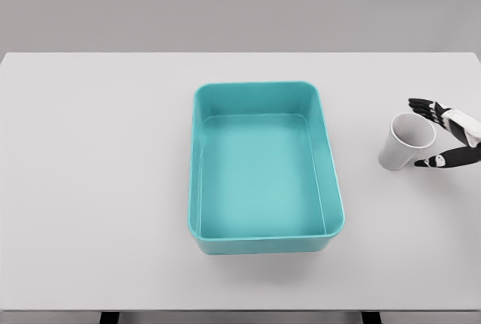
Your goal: Put the paper cup into the basket with your right arm
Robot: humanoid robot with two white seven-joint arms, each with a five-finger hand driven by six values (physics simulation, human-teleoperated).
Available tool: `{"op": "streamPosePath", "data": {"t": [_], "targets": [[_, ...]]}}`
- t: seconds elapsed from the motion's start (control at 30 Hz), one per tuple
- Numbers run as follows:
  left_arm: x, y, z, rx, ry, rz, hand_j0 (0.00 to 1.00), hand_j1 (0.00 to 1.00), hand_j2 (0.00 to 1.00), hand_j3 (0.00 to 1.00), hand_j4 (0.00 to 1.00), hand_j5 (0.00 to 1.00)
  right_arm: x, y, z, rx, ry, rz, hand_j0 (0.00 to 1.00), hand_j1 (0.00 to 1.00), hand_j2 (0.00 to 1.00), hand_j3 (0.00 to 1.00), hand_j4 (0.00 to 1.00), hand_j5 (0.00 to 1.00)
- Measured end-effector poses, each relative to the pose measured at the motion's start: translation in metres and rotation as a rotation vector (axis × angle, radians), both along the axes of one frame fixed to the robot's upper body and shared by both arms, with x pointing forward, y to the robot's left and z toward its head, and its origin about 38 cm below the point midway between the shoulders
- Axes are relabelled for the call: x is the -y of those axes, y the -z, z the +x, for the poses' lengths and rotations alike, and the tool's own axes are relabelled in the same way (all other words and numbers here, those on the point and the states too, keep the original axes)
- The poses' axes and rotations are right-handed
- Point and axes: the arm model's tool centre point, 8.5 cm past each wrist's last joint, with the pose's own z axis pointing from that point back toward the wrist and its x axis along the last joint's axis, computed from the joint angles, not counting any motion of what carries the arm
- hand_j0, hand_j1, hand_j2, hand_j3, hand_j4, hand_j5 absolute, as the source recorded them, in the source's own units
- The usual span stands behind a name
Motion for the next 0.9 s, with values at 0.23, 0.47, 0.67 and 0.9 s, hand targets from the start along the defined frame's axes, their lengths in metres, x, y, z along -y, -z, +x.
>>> {"op": "streamPosePath", "data": {"t": [0.23, 0.47, 0.67, 0.9], "targets": [[0.000, 0.000, 0.000, 0.000, 0.000, 0.000, 1.00, 1.00, 1.00, 1.00, 1.00, 1.00, 0.001, 0.000, 0.001, 0.000, 0.002, -0.004, 1.00, 1.00, 1.00, 1.00, 1.00, 1.00], [0.000, 0.000, 0.000, 0.000, 0.000, 0.000, 1.00, 1.00, 1.00, 1.00, 1.00, 1.00, 0.004, 0.001, 0.001, -0.003, 0.007, -0.009, 1.00, 1.00, 1.00, 1.00, 1.00, 1.00], [0.000, 0.000, 0.000, 0.000, 0.000, 0.000, 1.00, 1.00, 1.00, 1.00, 1.00, 1.00, -0.001, 0.005, 0.002, -0.009, -0.005, -0.006, 1.00, 1.00, 1.00, 1.00, 1.00, 1.00], [0.000, 0.000, 0.000, 0.000, 0.000, 0.000, 1.00, 1.00, 1.00, 1.00, 1.00, 1.00, -0.014, 0.011, 0.005, -0.019, -0.038, 0.010, 1.00, 1.00, 1.00, 1.00, 1.00, 1.00]]}}
